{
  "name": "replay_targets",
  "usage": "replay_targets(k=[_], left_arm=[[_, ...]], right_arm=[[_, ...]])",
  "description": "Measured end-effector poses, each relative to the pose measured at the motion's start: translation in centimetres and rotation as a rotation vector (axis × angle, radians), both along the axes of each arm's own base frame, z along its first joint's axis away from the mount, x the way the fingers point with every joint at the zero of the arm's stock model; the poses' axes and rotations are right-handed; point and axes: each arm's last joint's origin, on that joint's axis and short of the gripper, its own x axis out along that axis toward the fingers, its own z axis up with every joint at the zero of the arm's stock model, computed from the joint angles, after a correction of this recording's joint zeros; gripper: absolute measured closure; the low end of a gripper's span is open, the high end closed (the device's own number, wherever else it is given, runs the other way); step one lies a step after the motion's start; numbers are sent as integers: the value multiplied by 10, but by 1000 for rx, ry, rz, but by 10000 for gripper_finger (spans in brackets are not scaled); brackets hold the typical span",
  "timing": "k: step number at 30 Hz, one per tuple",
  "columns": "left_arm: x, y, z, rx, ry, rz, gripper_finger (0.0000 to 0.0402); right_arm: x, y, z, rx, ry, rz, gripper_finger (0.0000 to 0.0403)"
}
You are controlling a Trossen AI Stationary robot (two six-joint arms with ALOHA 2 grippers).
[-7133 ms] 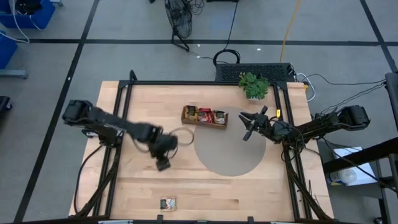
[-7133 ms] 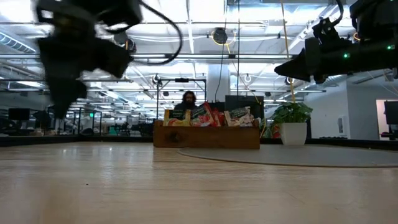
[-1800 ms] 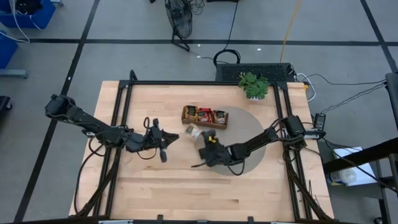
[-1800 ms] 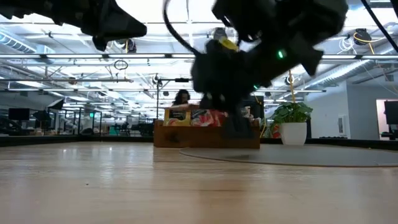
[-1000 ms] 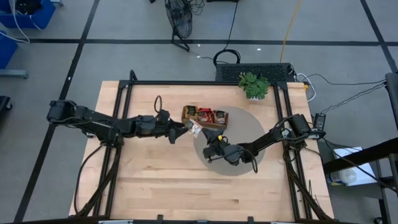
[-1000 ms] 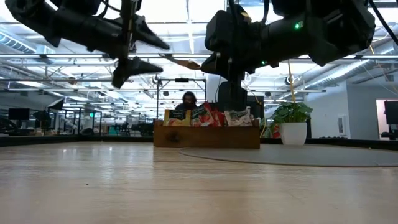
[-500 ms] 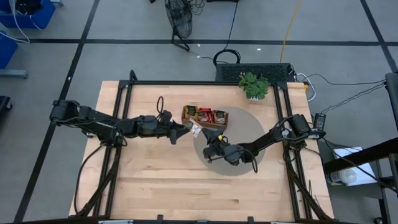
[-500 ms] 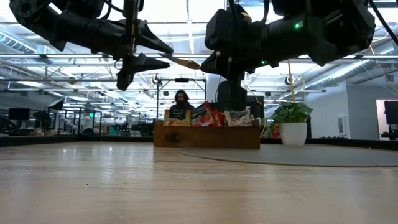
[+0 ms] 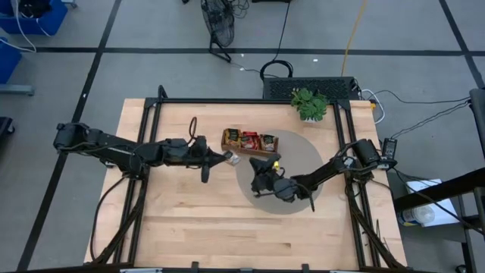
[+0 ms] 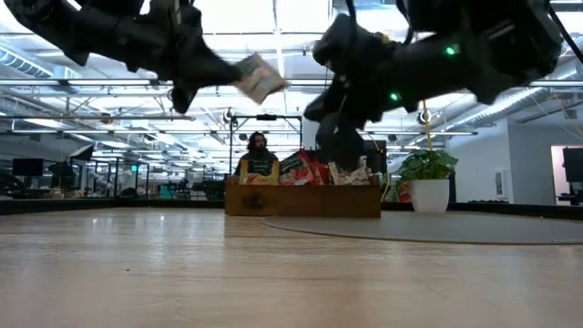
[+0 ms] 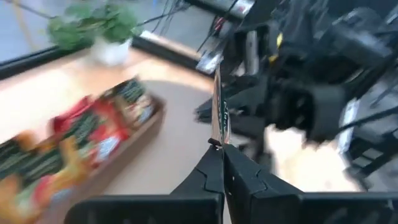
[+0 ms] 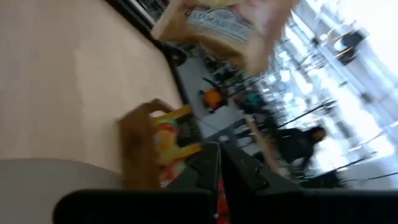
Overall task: Pick & Place Tea
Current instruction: Put the brown tea bag into the right section of the wooden organizer
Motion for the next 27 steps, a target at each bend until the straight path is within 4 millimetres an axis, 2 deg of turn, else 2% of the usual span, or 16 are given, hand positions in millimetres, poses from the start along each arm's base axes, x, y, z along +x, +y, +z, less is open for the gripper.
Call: replay_targets(k=[4, 7, 12, 15, 19, 23, 27], left_arm=[[-8, 3, -8, 59, 160, 7, 399], [-5, 2, -6, 111, 316, 7, 400], [15, -12, 12, 254, 439, -55, 400], [29, -19, 20, 331, 445, -72, 400], [37, -18, 13, 364, 501, -65, 401], [42, -14, 7, 362, 525, -54, 401], [43, -11, 6, 354, 523, -40, 401]], right_arm=[[-12, -7, 3, 154, -70, 67, 388], [-17, -22, 16, 358, -87, 232, 397], [-17, -68, 45, 787, -192, 502, 392], [-17, -93, 51, 932, -226, 615, 367], [-16, -105, 53, 1008, -277, 673, 306], [-12, -103, 49, 1044, -289, 715, 244], [-4, -102, 45, 1056, -277, 723, 217]])
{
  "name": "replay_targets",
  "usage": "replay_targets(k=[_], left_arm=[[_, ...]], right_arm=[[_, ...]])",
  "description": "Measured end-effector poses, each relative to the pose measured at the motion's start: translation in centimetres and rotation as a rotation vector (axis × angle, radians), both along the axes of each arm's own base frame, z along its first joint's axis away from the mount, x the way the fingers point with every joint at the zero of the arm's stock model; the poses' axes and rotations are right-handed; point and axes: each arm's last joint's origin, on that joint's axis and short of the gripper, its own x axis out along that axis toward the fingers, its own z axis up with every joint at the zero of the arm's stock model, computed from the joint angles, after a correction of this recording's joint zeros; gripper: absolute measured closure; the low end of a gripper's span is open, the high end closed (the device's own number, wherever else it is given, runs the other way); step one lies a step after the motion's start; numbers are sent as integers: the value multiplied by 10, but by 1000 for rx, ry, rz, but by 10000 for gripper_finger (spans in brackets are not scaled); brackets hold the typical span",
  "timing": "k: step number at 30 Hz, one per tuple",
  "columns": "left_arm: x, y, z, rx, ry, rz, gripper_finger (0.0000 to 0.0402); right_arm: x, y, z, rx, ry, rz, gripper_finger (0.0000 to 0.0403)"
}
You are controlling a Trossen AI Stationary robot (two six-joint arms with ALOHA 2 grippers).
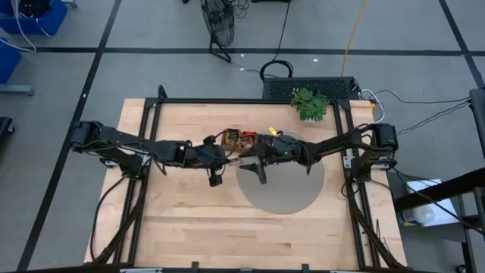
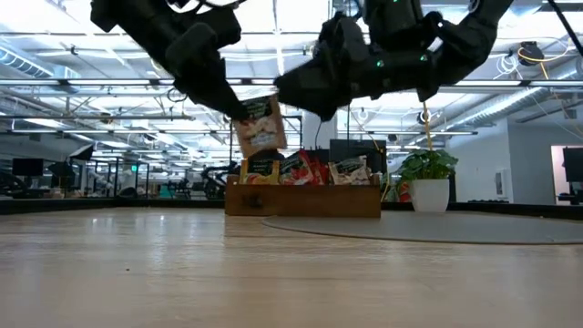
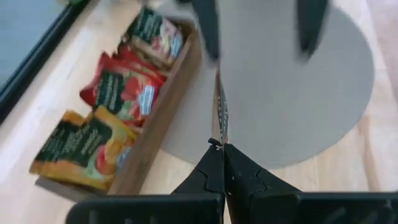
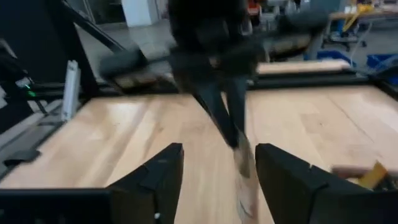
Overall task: Pick & Place Tea
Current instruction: Put the brown tea bag into the right section of the wooden organizer
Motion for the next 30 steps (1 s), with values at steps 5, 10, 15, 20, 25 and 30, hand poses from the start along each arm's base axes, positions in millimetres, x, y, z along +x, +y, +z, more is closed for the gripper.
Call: replay_targets(k=[5, 10, 15, 20, 25, 30], left_arm=[[2, -2, 3, -21, -40, -26, 401], [1, -3, 2, -33, -25, -30, 401], [1, -3, 2, -40, -24, -23, 401], [2, -3, 3, -41, -44, -23, 401], [4, -3, 7, -35, -82, -27, 393], [0, -4, 16, -53, -123, -23, 373]], right_arm=[[13, -2, -7, 0, 31, -1, 223], [16, -2, -8, -11, 28, -2, 239], [15, -3, -7, -29, 20, 0, 295], [15, -6, -9, -72, 39, 2, 394], [12, -4, -7, -163, 60, -79, 402], [-5, 2, 10, -311, 101, -199, 403]])
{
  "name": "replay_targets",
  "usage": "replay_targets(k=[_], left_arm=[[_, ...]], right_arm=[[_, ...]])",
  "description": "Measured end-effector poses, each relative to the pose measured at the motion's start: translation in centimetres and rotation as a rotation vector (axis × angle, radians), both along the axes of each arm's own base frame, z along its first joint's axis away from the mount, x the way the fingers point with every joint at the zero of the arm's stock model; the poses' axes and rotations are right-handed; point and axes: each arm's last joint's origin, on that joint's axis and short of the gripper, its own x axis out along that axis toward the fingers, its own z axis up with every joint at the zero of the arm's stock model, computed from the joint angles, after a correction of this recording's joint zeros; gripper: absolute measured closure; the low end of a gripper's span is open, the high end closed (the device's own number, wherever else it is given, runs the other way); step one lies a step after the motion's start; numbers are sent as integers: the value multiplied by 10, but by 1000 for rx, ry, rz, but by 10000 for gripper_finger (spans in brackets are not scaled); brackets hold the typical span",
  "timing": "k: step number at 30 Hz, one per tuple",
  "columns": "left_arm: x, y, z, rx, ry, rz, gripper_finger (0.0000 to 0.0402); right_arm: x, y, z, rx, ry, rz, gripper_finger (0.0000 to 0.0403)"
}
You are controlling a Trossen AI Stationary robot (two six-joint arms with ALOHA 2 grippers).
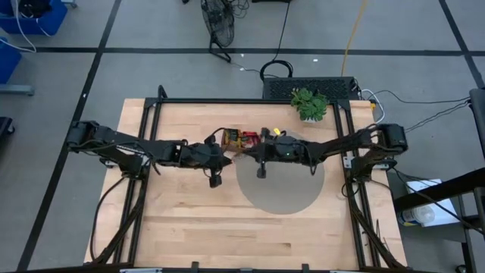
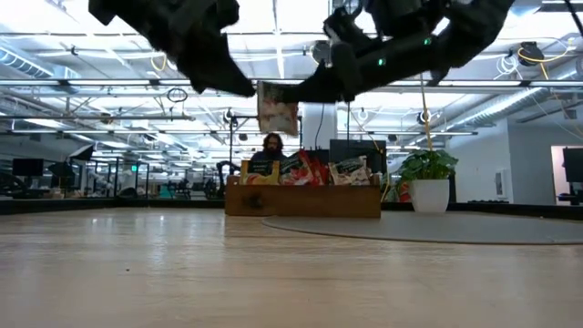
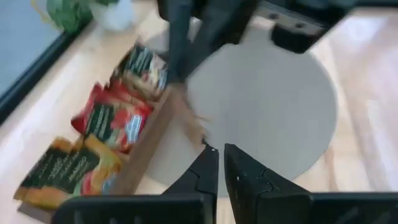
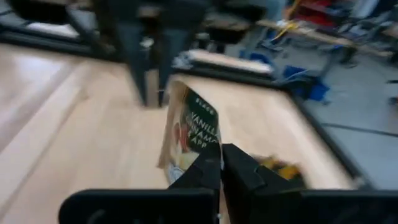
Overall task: Pick & Place Tea
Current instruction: Put the brown tea bag into the right section of the wooden organizer
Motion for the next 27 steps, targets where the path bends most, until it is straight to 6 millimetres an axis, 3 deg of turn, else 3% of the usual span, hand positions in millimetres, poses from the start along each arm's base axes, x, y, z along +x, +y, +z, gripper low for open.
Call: replay_targets(k=[6, 11, 16, 20, 27], left_arm=[[-11, -1, 23, 12, -96, 2, 364], [-27, -3, 44, 71, -175, 42, 382], [-32, -2, 53, 80, -210, 39, 398], [-32, -1, 51, 82, -200, 46, 383], [-31, -2, 49, 64, -196, 55, 372]], right_arm=[[-35, 6, 11, -41, -11, -156, 403], [-76, 6, -19, 61, -72, -301, 403], [-99, 3, -47, 115, -139, -367, 403], [-97, 3, -61, 97, -83, -347, 403], [-71, 1, -73, -54, 125, -320, 403]])
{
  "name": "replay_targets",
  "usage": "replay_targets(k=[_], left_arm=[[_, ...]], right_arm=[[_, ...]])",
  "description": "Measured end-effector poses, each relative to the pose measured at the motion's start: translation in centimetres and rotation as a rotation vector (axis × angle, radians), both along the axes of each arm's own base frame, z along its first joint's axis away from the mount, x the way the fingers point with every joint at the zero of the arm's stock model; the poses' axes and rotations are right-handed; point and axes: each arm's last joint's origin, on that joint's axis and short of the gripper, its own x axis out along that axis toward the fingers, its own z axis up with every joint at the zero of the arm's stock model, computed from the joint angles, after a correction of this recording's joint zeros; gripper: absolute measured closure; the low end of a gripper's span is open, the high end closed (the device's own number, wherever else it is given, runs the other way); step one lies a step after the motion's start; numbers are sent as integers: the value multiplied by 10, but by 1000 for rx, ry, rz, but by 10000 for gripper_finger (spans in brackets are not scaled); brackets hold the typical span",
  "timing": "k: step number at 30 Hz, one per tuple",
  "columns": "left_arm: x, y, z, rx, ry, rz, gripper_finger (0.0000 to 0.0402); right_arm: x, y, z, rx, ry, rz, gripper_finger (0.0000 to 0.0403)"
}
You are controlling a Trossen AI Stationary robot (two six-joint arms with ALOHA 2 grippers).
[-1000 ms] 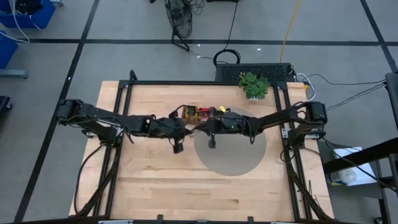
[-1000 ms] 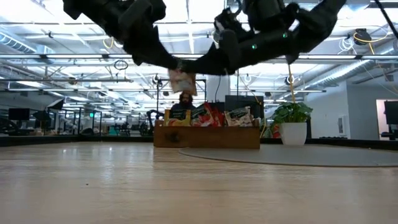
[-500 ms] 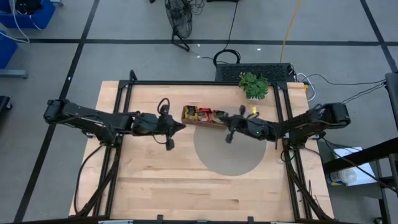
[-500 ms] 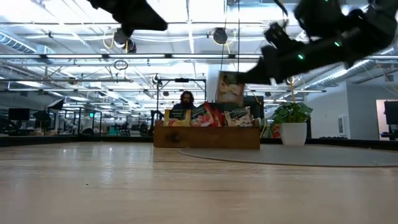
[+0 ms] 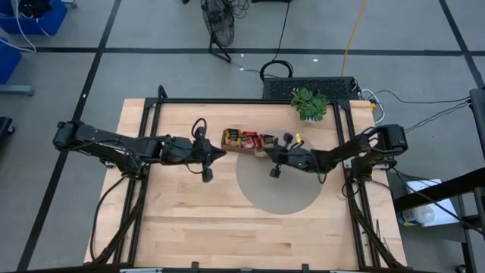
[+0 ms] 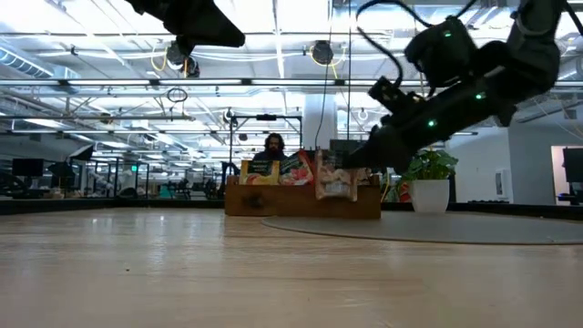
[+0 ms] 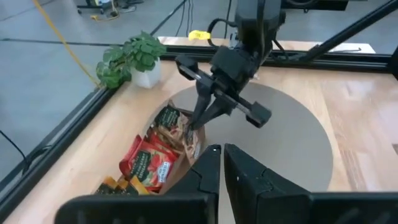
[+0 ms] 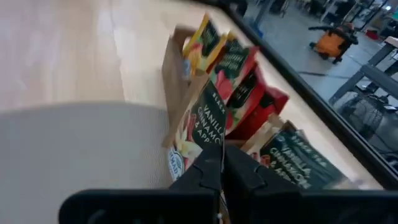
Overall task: Pick & Place Tea
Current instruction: Put the brown tea bag into the right section of the wooden organizer
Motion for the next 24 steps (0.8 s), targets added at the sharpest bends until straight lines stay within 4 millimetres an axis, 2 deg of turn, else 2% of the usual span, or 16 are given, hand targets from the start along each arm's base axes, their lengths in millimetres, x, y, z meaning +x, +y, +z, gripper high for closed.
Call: replay_targets(k=[4, 10, 20, 24], left_arm=[[0, -1, 0, -5, 4, -3, 371], [-1, -1, -3, -2, 29, -3, 371], [-1, -1, -3, -2, 30, -3, 371], [-1, -1, -3, -2, 29, -3, 371]], right_arm=[[11, 2, 8, -74, 63, -17, 403], [8, 7, 31, -146, 29, -24, 403], [-2, 4, 14, -97, 206, -71, 403], [-3, 3, 13, -108, 227, -91, 403]])
